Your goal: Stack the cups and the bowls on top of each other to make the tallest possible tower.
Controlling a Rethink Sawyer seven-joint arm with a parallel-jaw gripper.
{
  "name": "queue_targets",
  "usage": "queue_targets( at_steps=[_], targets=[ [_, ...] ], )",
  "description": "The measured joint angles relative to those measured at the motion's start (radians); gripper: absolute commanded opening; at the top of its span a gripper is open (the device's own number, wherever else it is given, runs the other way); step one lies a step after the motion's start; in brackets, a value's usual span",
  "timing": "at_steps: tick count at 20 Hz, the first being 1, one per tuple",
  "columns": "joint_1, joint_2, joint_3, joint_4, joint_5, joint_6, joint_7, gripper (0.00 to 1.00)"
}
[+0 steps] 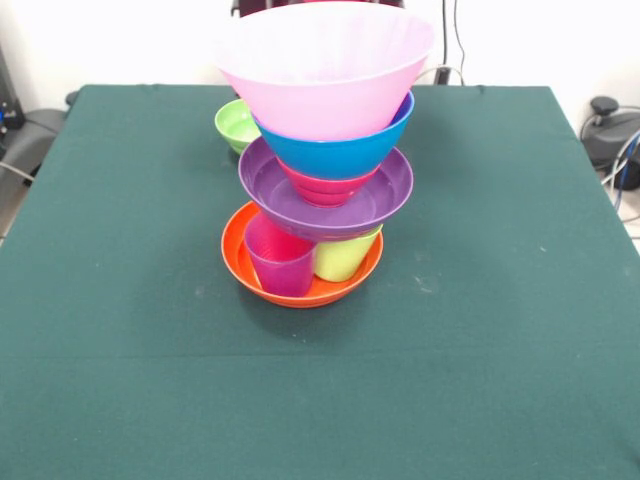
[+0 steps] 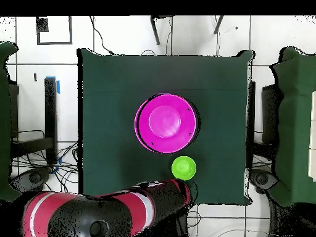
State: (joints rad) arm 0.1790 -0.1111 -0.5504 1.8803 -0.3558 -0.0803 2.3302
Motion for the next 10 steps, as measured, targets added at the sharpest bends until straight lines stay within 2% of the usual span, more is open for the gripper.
queue_targets(
  at_steps=[10],
  targets=[
    [-0.009,0.0,0.0,0.0,-0.035,-0.027,0.0,1.0]
  ],
)
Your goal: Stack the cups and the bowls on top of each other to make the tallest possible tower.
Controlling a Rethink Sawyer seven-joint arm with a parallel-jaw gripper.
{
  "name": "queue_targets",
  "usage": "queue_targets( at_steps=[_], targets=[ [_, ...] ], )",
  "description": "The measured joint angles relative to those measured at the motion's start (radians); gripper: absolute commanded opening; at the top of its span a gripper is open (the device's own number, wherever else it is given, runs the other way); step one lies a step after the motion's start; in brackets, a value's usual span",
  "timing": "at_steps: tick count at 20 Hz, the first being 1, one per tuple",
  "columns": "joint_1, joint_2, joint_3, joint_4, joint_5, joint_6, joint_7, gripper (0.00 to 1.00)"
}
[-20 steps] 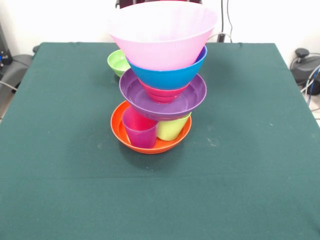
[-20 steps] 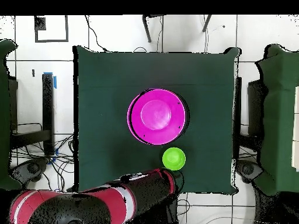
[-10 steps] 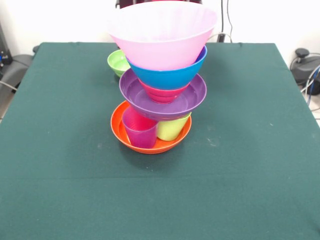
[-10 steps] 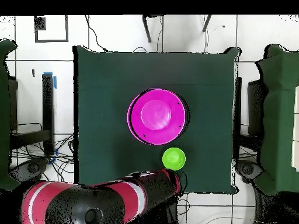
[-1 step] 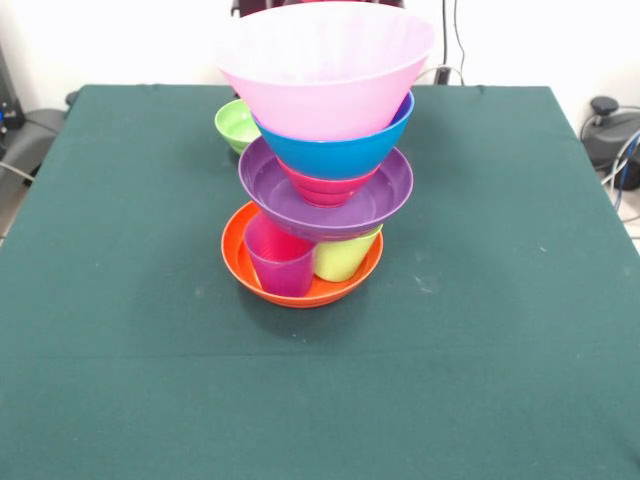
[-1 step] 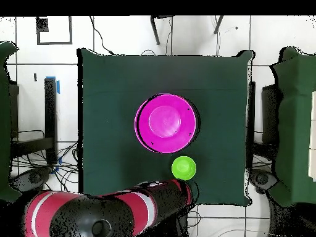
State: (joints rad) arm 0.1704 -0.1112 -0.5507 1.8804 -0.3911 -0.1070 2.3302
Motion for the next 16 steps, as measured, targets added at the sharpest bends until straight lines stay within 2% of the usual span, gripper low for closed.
queue_targets(
  at_steps=[8,16],
  targets=[
    [-0.027,-0.009,0.008,0.0,-0.032,-0.01,0.0,1.0],
    [-0.094,-0.062,0.055,0.001,-0.078,-0.009,0.0,1.0]
  ],
)
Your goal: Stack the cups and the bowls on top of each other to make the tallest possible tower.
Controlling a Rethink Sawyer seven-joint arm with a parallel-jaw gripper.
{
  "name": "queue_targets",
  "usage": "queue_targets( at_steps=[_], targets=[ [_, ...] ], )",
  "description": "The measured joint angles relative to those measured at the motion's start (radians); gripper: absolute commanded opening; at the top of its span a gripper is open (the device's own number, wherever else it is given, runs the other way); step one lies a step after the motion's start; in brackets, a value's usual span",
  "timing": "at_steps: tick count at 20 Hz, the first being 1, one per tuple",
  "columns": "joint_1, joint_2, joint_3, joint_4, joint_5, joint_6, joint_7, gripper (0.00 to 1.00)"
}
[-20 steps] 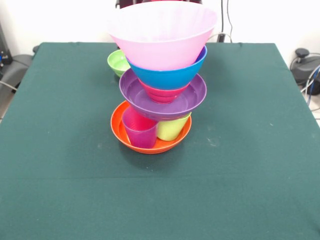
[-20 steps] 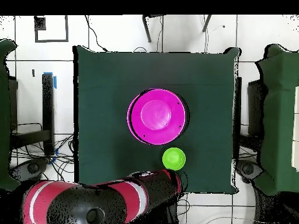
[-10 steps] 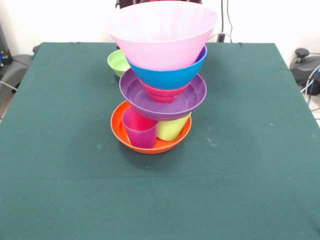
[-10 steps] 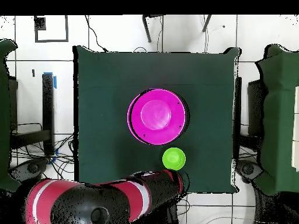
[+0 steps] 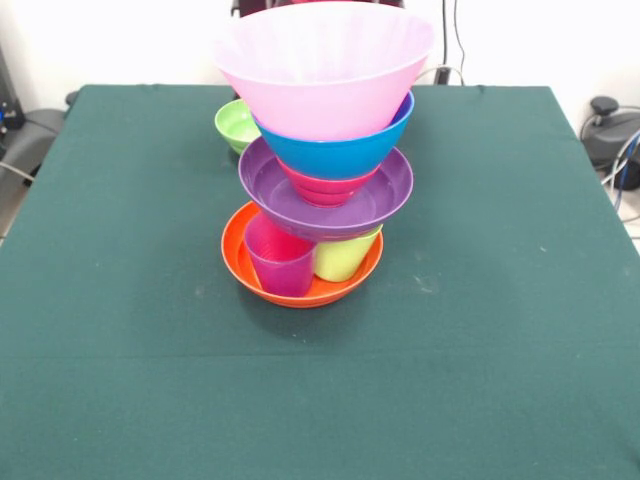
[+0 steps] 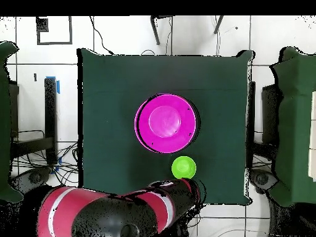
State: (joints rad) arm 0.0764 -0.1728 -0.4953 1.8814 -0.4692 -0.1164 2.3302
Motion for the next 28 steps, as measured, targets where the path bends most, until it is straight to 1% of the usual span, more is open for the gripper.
queue_targets(
  at_steps=[6,11,15,20,24,25,28],
  targets=[
    [-0.028,-0.035,0.034,0.0,-0.012,0.0,0.0,1.0],
    [-0.029,-0.052,0.044,0.0,-0.018,0.0,0.0,1.0],
    [-0.038,-0.079,0.056,0.001,-0.037,0.014,0.0,1.0],
    [-0.065,-0.12,0.077,0.001,-0.061,0.049,0.0,1.0],
    [-0.089,-0.155,0.09,0.002,-0.077,0.09,0.0,1.0],
    [-0.098,-0.174,0.093,0.004,-0.081,0.11,0.0,1.0],
    [-0.103,-0.199,0.099,0.004,-0.083,0.139,0.0,1.0]
  ],
)
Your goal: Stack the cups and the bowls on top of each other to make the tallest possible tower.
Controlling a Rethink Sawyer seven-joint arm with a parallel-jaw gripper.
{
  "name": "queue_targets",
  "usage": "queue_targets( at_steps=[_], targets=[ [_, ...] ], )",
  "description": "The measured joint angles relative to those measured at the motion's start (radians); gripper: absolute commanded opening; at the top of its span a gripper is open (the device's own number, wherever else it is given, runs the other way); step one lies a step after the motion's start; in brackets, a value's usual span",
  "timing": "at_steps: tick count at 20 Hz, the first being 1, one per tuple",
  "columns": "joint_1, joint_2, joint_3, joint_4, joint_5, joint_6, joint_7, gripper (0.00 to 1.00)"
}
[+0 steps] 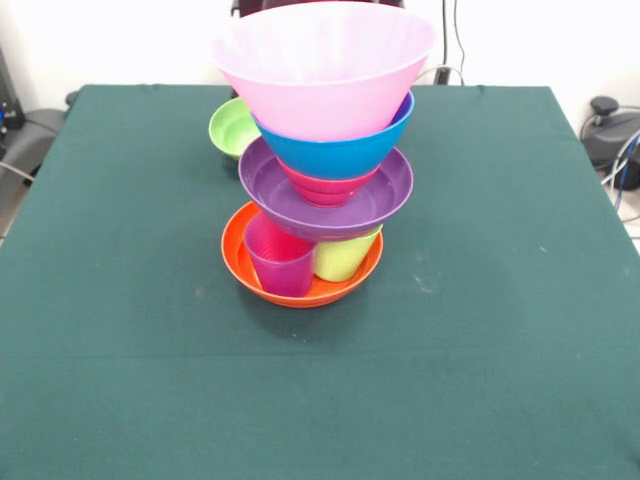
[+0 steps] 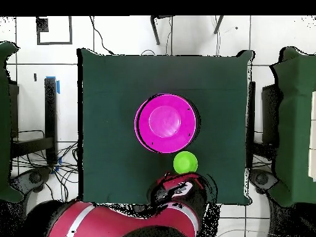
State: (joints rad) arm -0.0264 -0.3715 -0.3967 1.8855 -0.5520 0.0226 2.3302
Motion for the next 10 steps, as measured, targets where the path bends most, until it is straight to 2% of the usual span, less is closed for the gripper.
queue_targets(
  at_steps=[10],
  targets=[
    [0.0,-0.039,0.024,0.001,-0.004,0.036,0.0,1.0]
  ],
)
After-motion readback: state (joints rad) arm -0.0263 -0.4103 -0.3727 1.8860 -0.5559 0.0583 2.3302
